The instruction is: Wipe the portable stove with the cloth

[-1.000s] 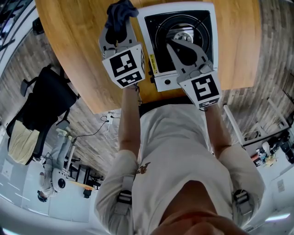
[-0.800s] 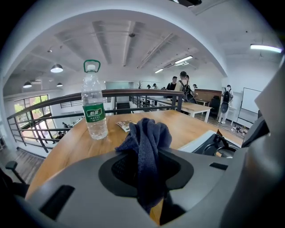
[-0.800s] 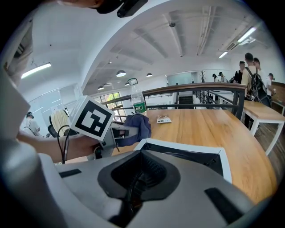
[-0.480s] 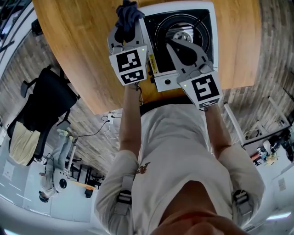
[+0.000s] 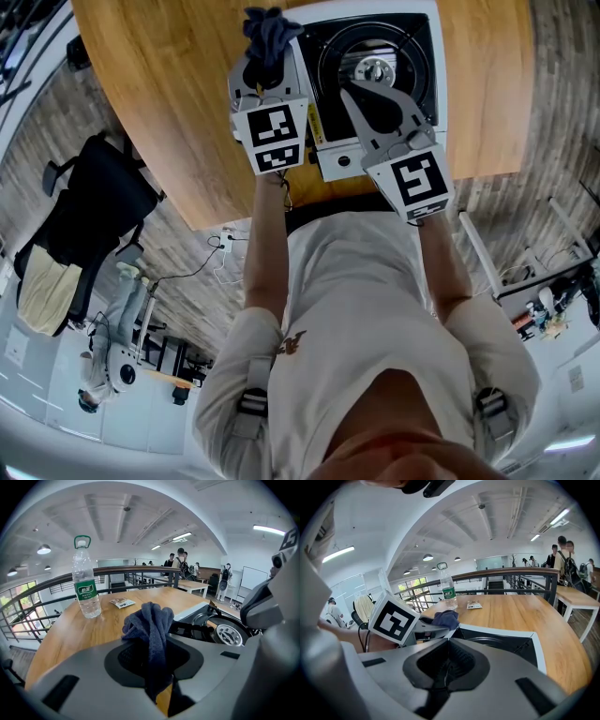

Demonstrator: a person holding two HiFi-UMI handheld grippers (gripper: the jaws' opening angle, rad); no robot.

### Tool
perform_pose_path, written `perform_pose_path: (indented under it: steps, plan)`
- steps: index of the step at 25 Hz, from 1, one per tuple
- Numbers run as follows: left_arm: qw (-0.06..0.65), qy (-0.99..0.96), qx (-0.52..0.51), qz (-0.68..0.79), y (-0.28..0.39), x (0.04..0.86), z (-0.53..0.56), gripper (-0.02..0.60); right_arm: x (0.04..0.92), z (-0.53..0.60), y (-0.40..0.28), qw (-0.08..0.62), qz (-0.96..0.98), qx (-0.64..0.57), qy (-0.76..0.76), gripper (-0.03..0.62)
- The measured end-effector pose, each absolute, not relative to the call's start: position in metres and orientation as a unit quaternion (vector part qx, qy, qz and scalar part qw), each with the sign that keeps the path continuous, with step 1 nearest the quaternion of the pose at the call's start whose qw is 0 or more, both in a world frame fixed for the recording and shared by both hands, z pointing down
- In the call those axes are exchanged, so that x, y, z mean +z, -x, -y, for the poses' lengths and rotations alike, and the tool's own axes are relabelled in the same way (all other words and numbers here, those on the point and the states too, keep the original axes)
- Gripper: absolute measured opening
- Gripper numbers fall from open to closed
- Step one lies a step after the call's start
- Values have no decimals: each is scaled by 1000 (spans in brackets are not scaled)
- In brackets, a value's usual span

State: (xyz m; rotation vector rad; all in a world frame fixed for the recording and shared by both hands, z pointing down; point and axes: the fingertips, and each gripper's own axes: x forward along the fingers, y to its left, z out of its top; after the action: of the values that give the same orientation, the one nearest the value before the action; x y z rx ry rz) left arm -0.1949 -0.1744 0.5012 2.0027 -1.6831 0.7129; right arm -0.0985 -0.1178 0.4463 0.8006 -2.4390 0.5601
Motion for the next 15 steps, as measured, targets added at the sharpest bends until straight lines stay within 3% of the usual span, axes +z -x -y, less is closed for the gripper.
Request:
perform_pose_path:
  steps: [15]
  plan:
    - [247, -733, 232, 590, 187, 501, 146, 109, 439, 95, 93, 252, 894, 202, -310, 21]
